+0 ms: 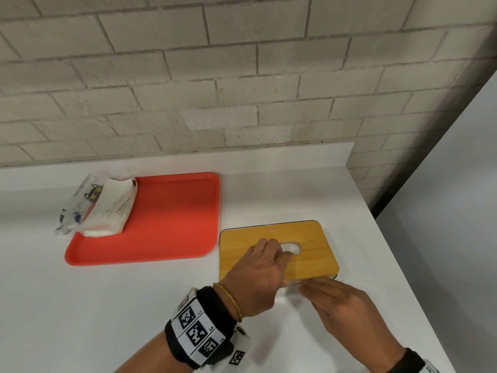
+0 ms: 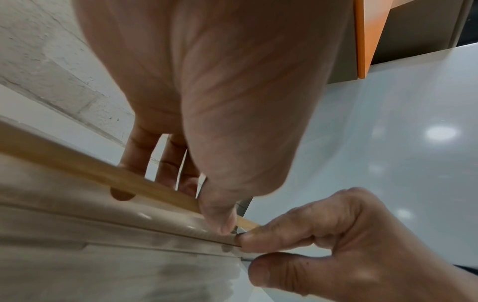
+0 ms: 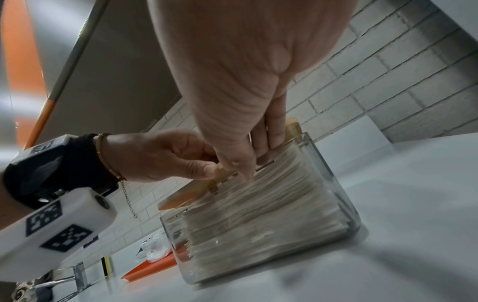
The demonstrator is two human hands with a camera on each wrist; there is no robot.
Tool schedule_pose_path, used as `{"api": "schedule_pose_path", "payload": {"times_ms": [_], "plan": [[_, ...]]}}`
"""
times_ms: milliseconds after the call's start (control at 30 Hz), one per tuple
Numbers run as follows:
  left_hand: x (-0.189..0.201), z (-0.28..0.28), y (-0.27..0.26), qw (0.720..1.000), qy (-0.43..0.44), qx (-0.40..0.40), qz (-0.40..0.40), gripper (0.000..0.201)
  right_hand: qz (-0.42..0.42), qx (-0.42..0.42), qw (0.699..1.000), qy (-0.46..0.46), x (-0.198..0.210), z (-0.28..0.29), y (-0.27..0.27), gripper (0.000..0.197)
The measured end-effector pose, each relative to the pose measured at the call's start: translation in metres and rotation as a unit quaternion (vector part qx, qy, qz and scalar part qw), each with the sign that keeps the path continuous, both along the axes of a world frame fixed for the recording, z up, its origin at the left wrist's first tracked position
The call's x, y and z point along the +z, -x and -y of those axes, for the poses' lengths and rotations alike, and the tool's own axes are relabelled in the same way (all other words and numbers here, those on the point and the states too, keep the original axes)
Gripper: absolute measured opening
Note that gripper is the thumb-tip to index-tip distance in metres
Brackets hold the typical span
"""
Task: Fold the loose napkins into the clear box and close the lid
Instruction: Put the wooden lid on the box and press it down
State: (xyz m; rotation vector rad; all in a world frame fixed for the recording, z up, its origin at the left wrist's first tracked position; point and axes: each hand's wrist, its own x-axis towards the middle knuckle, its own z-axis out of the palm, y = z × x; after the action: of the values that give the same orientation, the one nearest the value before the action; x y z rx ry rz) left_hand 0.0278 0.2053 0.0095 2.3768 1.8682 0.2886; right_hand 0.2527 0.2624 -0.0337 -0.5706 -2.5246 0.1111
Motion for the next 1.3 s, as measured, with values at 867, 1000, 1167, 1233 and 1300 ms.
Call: {"api": "schedule_pose_path", "payload": {"times_ms": [867,1000,1167,1233,1300], "plan": [[0.001,0.013,0.056,0.986,0.023,0.141,0.091,0.106,0.301,-0.053,0.873,0.38,0.078,-0.112,0.018,0.144],[0.02,0.005,0.085,0.96,0.189,0.181,0.102,0.148,0.311,-0.044,0.878,0.36,0.081,-0.116,0.025,0.151],[0.026,-0.006,0.093,0.946,0.243,0.169,0.132,0.146,0.333,-0.043,0.873,0.354,0.081,-0.122,0.032,0.159],[0.026,-0.008,0.094,0.95,0.234,0.165,0.129,0.141,0.336,-0.045,0.869,0.362,0.081,-0.123,0.033,0.159],[0.025,-0.008,0.094,0.954,0.22,0.16,0.13,0.136,0.337,-0.044,0.868,0.363,0.081,-0.124,0.034,0.157]]}}
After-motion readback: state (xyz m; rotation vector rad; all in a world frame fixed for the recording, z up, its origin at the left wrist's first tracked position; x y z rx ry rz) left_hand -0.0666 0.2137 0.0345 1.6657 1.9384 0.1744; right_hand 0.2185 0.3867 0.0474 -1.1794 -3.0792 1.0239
